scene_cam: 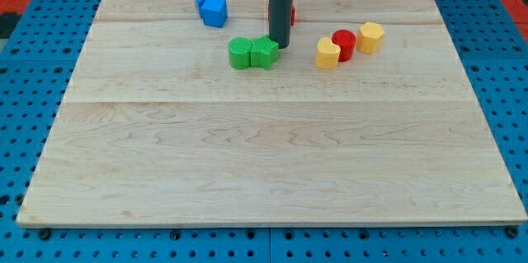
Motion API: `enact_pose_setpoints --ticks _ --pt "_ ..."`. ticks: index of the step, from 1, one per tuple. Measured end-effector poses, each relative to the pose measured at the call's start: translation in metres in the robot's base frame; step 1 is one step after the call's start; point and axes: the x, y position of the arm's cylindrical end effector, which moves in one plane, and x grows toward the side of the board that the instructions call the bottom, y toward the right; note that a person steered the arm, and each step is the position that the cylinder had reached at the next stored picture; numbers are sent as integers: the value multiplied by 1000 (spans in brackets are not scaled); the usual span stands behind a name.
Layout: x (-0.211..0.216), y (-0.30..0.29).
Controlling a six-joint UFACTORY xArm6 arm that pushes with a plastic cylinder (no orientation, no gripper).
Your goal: Separate the red circle and yellow heart
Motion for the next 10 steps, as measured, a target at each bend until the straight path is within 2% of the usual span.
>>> enact_pose_setpoints --ticks 1,2,3,4,5,6,7,8,9,10 --pt "-39 27" --pt "-67 94" --pt "-73 207" --pt "1 231" --pt "55 185" --pt "44 146" --pt "15 142" --pt "7 121" --pt "28 121" --pt "25 83"
